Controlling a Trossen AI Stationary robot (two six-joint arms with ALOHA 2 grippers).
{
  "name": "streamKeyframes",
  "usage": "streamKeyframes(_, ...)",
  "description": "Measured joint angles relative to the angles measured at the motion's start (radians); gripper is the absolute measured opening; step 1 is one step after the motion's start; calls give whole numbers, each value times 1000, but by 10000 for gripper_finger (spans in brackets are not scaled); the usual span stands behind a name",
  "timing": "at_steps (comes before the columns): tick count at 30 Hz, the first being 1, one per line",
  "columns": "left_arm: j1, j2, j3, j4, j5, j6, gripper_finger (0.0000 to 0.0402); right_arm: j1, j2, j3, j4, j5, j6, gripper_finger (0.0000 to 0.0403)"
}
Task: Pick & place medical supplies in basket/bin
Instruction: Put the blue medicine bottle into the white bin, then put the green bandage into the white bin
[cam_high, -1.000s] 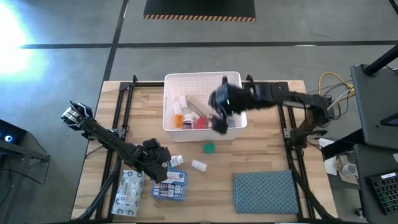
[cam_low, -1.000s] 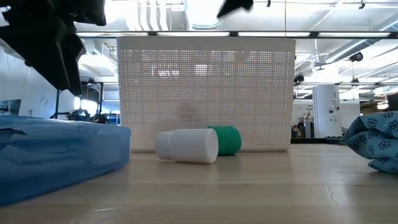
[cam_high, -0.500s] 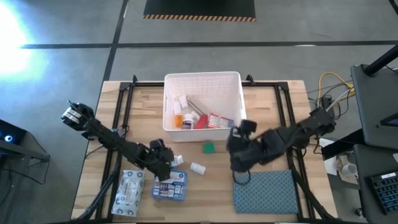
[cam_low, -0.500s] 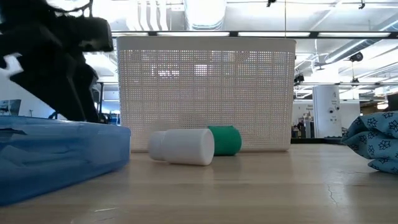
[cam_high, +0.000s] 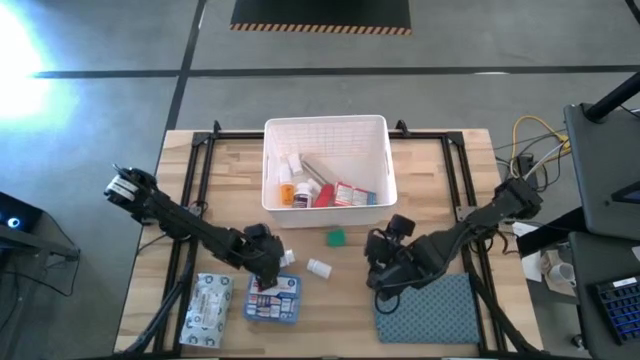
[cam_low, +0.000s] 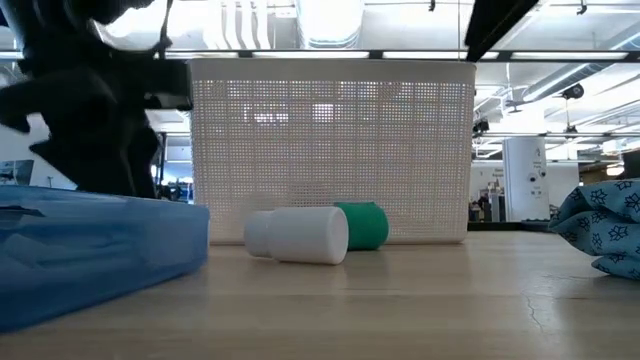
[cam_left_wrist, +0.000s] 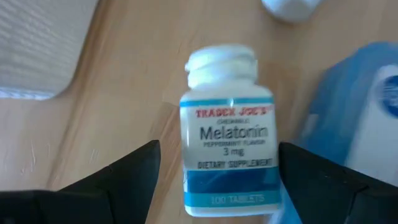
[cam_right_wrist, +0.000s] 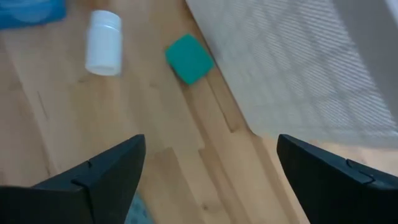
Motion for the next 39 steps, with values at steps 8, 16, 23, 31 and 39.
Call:
streamKeyframes(8, -1, 88, 11, -38, -8, -13, 254, -5, 0, -76, 200, 0, -97, 347)
streamKeyframes(16, -17, -44, 133, -222, -34, -38, 204, -8, 0, -34, 200, 85, -117, 330)
streamKeyframes(23, -97, -203, 504, -457, -197, -27, 204, -38, -15, 2, 179, 105, -171, 329)
streamKeyframes(31, 177, -224, 644, -306, -348, 440, 204, -115, -20, 0, 186, 81, -273, 329)
streamKeyframes(39, 602, -124, 556, -160, -156, 561, 339, -95, -20, -1, 182, -29, -509, 329)
